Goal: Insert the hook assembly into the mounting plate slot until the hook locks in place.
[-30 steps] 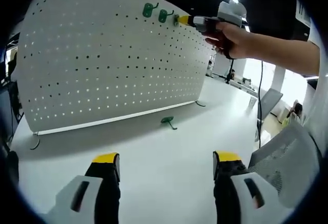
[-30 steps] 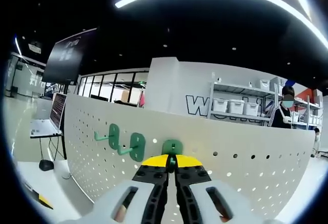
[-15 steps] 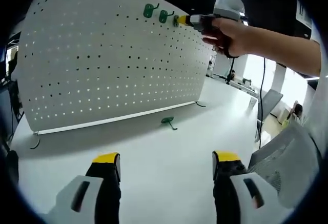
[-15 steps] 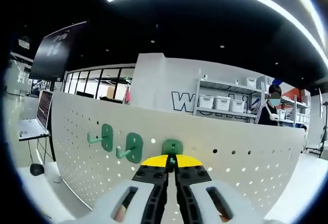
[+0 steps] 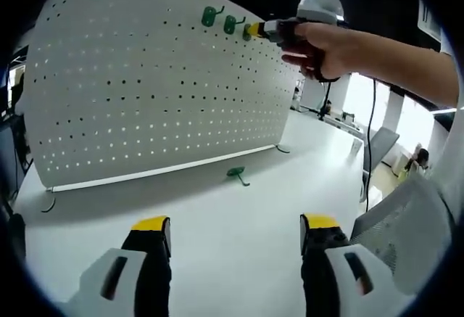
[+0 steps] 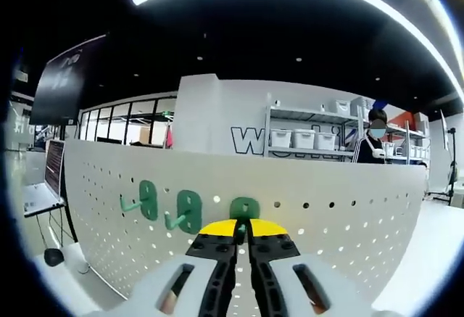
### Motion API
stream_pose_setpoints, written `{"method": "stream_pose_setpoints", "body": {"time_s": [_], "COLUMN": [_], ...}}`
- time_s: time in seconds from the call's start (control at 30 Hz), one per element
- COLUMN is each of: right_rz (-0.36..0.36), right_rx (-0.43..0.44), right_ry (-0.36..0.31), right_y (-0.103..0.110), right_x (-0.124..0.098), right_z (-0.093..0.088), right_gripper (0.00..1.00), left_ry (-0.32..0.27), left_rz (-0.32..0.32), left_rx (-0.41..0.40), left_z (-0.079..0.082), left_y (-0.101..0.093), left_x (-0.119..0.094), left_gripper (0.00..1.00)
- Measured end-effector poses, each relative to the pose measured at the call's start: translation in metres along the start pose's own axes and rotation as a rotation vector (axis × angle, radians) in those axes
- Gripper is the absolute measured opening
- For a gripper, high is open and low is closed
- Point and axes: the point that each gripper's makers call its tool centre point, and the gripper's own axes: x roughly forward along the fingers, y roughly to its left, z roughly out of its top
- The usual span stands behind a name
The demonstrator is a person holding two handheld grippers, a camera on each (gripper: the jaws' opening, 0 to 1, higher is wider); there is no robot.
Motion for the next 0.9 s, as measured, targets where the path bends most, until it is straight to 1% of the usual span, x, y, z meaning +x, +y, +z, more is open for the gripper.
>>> {"method": "stream_pose_setpoints", "body": {"time_s": [0.23,0.4,0.47,0.5,0.57,0.67,0.73,0.8,0.9], "right_rz": [0.005,0.043,0.073,0.099,0.137,0.16,0.172,0.183,0.198], "right_rx": [-0.005,-0.012,-0.023,-0.038,-0.062,-0.084,-0.103,-0.105,-0.105], "right_ry": [0.005,0.017,0.022,0.04,0.039,0.035,0.045,0.041,0.039], "right_y": [0.001,0.001,0.004,0.008,0.011,0.013,0.014,0.014,0.016], "right_x": [-0.001,-0.002,-0.002,-0.002,-0.004,-0.006,-0.007,-0.008,-0.009], "right_z": [0.0,0.0,-0.001,-0.005,-0.008,-0.009,-0.012,-0.013,-0.014], "right_gripper": [0.03,0.04,0.07,0.08,0.11,0.17,0.23,0.26,0.39], "left_ry": [-0.003,-0.001,0.0,0.002,0.005,0.004,0.005,0.006,0.006], "left_rz": [0.004,0.0,-0.001,-0.002,-0.002,0.0,0.0,0.0,0.0], "left_rx": [-0.004,-0.004,-0.003,-0.001,0.001,-0.001,-0.001,0.001,0.0], "left_z": [0.0,0.0,0.0,-0.001,-0.001,-0.001,-0.001,-0.001,-0.001], "left_y": [0.001,0.0,0.0,0.0,0.0,0.0,0.001,0.0,0.0], "left_x": [-0.001,-0.001,0.0,0.0,0.0,0.0,0.0,0.0,0.0], "left_gripper": [0.75,0.75,0.75,0.75,0.75,0.75,0.75,0.75,0.75]}}
